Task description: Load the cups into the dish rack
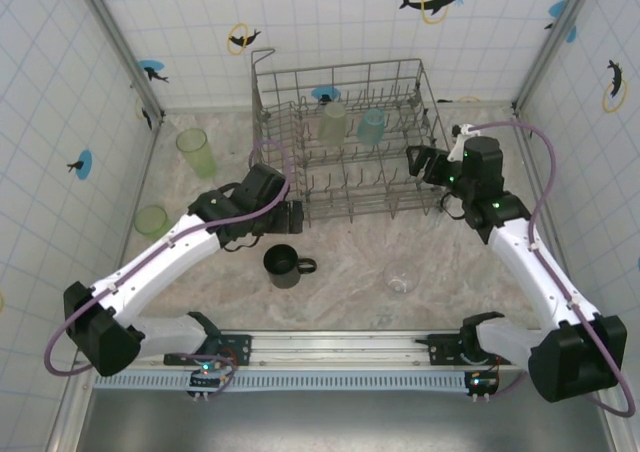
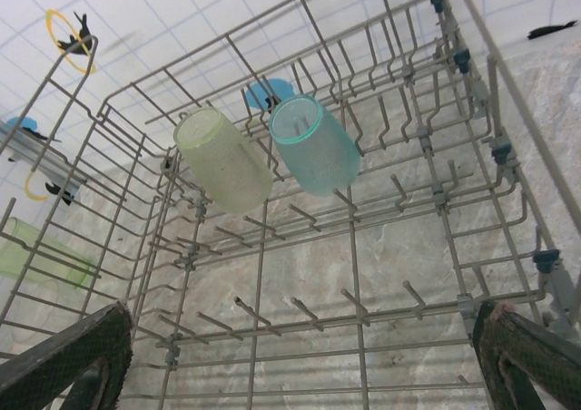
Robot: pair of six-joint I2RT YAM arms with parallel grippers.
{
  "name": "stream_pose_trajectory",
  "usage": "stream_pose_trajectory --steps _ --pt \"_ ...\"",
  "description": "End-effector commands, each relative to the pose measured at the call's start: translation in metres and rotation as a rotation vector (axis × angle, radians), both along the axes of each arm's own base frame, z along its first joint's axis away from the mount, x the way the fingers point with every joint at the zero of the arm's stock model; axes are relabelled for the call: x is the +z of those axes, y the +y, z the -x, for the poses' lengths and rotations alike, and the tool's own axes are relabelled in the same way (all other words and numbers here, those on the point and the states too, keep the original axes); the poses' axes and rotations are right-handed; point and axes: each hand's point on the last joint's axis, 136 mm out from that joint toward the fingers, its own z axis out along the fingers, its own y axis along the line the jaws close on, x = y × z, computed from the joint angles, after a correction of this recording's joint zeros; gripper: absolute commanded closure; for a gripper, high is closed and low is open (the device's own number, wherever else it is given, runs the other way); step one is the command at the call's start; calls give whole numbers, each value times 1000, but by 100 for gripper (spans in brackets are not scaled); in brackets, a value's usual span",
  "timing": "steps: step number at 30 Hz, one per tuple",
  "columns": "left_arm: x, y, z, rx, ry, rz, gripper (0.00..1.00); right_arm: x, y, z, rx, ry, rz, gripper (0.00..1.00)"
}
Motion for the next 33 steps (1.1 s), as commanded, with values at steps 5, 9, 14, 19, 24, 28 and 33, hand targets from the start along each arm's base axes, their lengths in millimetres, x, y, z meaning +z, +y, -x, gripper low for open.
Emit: stream_pose_trajectory --steps 5,9,14,19,24,28,33 --pt "-36 29 42 31 189 -91 3 20 16 -12 17 -61 -15 1" --pt "-50 35 55 34 232 -99 2 18 23 -12 21 -53 -10 1" --pt "-75 51 73 34 306 -165 3 14 28 -8 12 -44 7 1" --pt "-88 62 81 53 332 -198 6 15 34 -4 2 -46 16 1" --pt "-95 61 76 67 301 -158 18 19 42 -2 0 -53 21 1" --pt "-101 57 71 72 288 -138 37 24 52 -5 8 -76 24 1" --pt "-111 50 67 85 293 -107 61 34 67 -14 56 -69 47 1"
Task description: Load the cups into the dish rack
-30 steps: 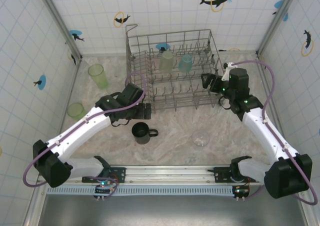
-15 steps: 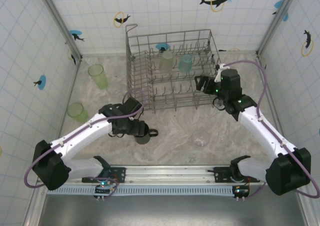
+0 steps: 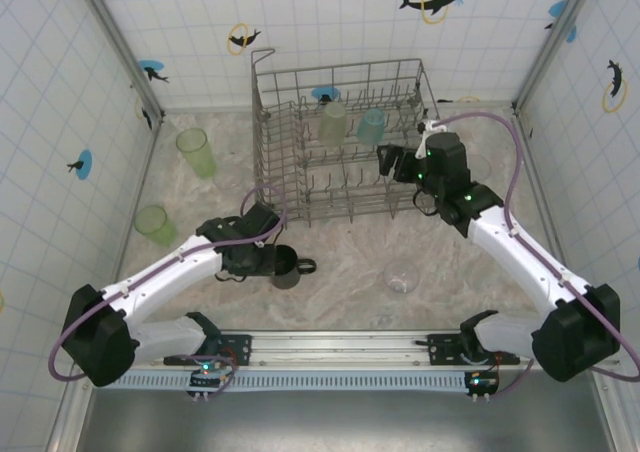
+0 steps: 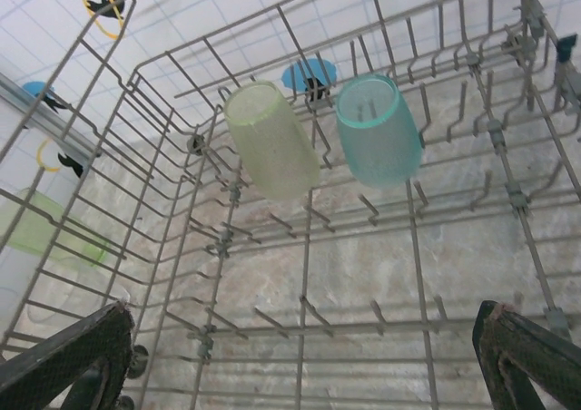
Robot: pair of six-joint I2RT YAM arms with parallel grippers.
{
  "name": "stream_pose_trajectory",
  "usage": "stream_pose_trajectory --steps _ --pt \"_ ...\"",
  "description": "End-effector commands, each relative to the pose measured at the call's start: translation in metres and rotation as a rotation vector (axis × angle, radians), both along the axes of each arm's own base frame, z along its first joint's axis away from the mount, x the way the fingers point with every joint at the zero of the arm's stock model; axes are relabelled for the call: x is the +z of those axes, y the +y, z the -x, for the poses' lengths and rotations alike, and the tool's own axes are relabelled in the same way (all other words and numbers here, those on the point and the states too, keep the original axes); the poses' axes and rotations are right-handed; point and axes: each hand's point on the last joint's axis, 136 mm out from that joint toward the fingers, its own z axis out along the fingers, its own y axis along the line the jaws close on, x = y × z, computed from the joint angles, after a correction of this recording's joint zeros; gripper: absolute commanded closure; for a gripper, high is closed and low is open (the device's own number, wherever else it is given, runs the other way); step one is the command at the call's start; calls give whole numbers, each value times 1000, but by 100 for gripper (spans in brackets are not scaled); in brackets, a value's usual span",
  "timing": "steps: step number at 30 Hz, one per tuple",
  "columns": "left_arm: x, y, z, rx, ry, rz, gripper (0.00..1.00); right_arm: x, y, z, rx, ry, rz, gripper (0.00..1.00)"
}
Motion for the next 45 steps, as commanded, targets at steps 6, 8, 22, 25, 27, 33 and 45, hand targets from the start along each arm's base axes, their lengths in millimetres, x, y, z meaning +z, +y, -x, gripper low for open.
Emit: stream_pose_trajectory --steps 6,8,22,25,27,33,45 --pt "-14 -2 3 10 43 1 92 19 8 -5 7 -63 -15 1" --pt "-16 -1 5 7 57 -11 100 19 10 -4 19 -59 -15 1" --pt "14 -23 -7 -28 69 42 100 6 6 5 35 -55 -2 1" --pt "24 -39 -7 -56 99 100 100 -2 5 7 42 -42 9 1" --pt "28 -42 -9 -63 106 106 100 -7 3 9 44 -32 9 1" --pt "40 -56 -20 -75 105 131 100 -18 1 11 76 -5 -5 1" --pt "77 -89 -41 -103 80 230 100 -28 -18 10 72 35 -45 1"
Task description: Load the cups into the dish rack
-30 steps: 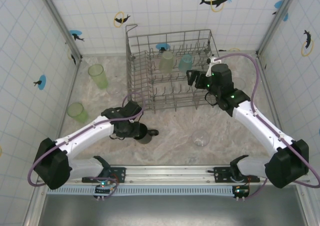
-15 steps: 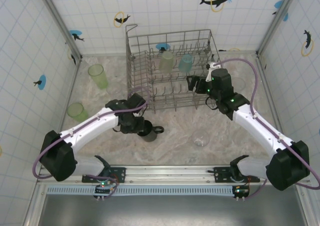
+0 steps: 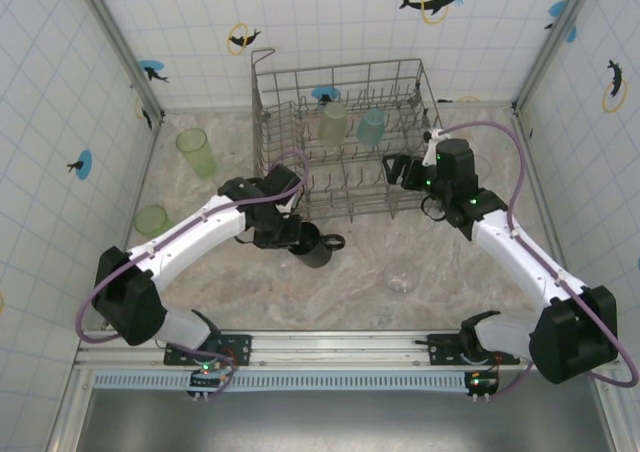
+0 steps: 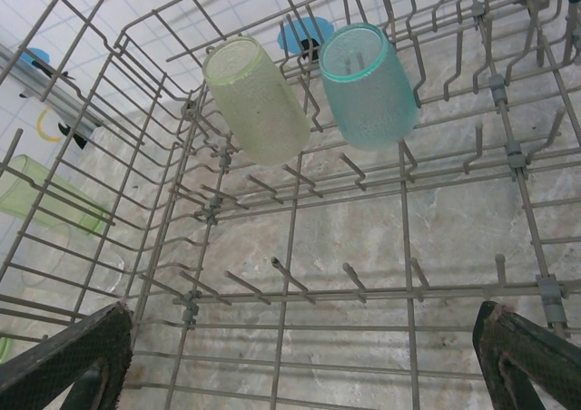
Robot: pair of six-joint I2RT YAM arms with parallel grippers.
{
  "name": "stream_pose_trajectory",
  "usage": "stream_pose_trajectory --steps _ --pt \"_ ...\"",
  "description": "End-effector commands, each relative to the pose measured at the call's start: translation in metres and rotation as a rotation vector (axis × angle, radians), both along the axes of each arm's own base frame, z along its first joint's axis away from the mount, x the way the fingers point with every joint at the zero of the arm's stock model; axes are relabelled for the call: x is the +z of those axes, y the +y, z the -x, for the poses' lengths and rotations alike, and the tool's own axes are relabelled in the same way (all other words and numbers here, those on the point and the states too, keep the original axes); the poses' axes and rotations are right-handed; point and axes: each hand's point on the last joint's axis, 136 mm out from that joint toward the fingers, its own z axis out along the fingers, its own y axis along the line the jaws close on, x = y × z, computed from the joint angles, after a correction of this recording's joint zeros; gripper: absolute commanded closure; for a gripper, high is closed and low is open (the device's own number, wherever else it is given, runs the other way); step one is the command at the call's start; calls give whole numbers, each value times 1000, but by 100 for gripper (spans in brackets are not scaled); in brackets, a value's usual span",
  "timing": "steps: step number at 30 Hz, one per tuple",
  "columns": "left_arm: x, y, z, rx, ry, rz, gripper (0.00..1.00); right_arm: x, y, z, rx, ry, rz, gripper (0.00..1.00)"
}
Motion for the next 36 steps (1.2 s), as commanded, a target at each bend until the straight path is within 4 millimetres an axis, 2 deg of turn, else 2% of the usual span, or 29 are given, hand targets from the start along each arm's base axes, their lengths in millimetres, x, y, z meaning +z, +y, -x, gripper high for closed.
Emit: stream_pose_trajectory --steps 1,9,16,27,36 --pt "27 -17 -8 -18 -31 85 100 7 -3 3 16 -28 -30 1" --pt "54 -34 -19 -32 -53 150 100 0 -15 4 2 -11 -47 1" --pt "83 -62 -37 -48 -91 257 100 -6 -24 3 -3 20 -117 1" --pt "114 -73 -52 -63 -149 285 100 -2 -41 6 -35 9 -125 1" --pt "157 -86 -61 -81 -209 365 100 -2 -41 9 -38 11 -143 1"
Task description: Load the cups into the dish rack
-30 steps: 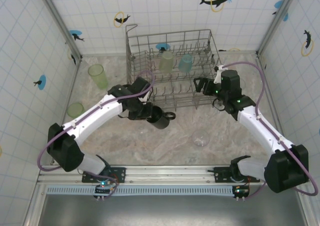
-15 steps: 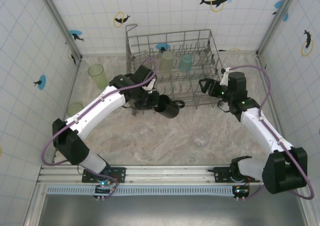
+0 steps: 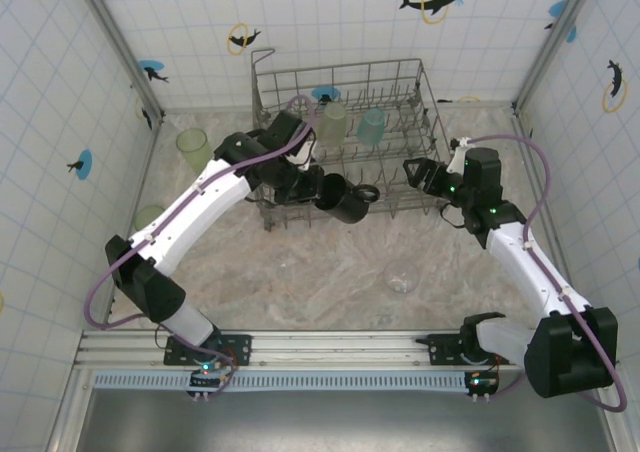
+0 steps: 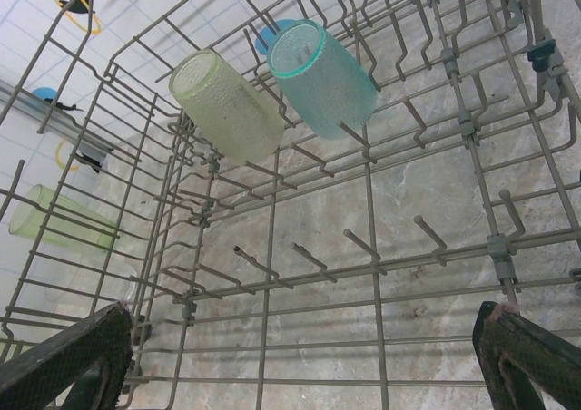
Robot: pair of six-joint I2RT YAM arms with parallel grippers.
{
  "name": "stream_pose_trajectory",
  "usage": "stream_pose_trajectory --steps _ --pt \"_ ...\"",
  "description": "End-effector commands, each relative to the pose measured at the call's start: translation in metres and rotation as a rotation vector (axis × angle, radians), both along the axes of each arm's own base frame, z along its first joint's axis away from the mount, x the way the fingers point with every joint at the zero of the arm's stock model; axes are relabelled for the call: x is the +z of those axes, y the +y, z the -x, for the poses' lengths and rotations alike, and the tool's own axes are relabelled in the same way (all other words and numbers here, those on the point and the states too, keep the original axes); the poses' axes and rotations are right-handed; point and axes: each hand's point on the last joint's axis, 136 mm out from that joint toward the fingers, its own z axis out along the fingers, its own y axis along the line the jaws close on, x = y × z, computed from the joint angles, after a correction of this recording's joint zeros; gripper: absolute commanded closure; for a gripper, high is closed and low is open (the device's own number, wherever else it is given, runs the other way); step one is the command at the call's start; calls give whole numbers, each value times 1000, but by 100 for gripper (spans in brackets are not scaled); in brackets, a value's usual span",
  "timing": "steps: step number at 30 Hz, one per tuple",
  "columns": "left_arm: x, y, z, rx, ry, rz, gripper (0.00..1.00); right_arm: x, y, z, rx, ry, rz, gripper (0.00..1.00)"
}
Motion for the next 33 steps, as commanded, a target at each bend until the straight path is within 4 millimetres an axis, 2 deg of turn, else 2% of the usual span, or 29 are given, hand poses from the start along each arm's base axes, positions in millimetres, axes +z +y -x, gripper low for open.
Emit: stream_pose_trajectory --steps 1,7,11,21,26,33 --pt "45 -16 -17 -15 -117 116 100 9 1 1 6 -35 -22 1" --pt "65 -24 -24 -28 -163 158 100 5 1 2 12 -19 -12 1" --pt "81 -29 -36 -34 -205 173 100 3 1 0 20 -1 -9 1" --pt "108 -16 -91 35 -320 264 100 14 -4 -1 -8 -9 0 1" --pt "107 -8 -117 79 -375 284 100 18 -1 -1 -4 -16 -26 1" --pt "104 -15 -145 91 -394 388 100 26 10 -4 39 -38 -94 1"
